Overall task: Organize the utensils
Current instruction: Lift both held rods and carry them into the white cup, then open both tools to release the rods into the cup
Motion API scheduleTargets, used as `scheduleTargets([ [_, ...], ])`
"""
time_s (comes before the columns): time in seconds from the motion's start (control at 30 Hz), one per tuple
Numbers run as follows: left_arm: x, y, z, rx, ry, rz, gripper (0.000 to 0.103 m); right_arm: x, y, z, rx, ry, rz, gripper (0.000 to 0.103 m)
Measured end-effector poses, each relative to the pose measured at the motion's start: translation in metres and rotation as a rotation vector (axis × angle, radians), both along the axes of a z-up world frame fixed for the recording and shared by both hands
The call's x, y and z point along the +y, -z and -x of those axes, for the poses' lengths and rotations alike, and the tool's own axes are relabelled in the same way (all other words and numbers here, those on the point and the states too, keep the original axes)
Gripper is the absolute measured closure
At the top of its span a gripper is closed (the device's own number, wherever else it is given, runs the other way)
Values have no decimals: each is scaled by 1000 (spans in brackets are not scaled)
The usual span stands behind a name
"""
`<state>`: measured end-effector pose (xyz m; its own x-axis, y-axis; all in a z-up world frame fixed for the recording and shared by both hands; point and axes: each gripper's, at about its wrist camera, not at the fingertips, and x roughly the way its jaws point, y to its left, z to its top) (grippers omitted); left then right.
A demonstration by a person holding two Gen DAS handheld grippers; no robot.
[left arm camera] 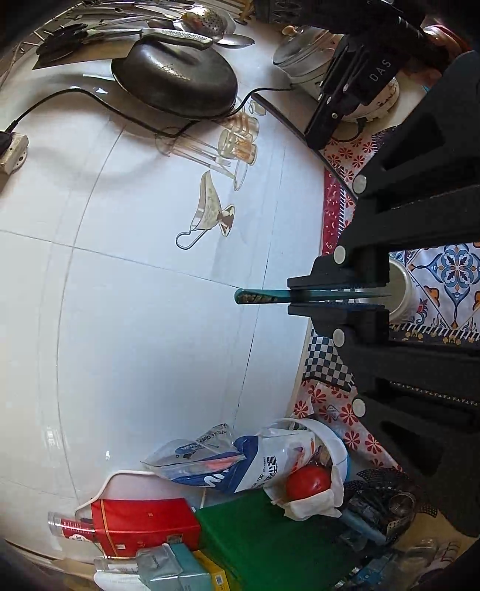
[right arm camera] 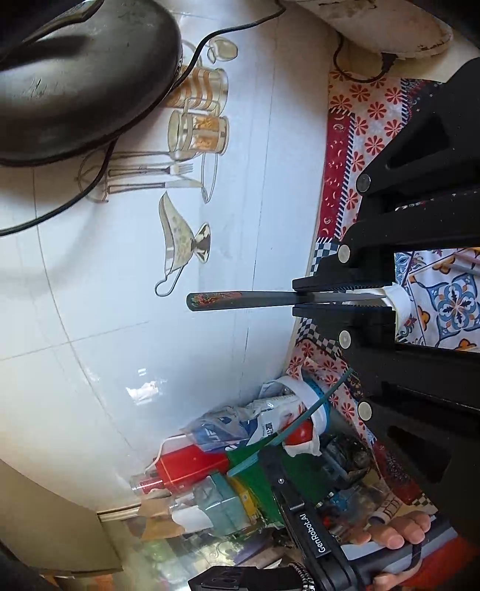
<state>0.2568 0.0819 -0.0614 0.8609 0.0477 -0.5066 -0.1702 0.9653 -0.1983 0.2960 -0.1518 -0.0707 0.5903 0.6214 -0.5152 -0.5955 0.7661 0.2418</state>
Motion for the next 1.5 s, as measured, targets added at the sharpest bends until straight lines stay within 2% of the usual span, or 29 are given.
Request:
scheduleTargets([
  [0.2,2,15,-20,36,-2,-8,99,27,14,-11,20,-35,22,97],
  [0.53,7,70,-51,179,23,33,99,62,65,-27,139,-83,110,97],
  [0.73,7,89,-64,239,44,48,99,69,83,-34,197,-103,139,97],
  [1.07,2,89,-70,258,51,9,99,74,88,-43,229,-98,183,97],
  [1.23,-2,87,-66,265,56,-8,93,67,85,-40,233,-97,185,97],
  [1.4,-6,80,-57,263,52,-15,92,58,75,-31,204,-94,187,97],
  [1.5,-9,75,-47,259,49,-34,85,51,68,-23,175,-88,207,96],
])
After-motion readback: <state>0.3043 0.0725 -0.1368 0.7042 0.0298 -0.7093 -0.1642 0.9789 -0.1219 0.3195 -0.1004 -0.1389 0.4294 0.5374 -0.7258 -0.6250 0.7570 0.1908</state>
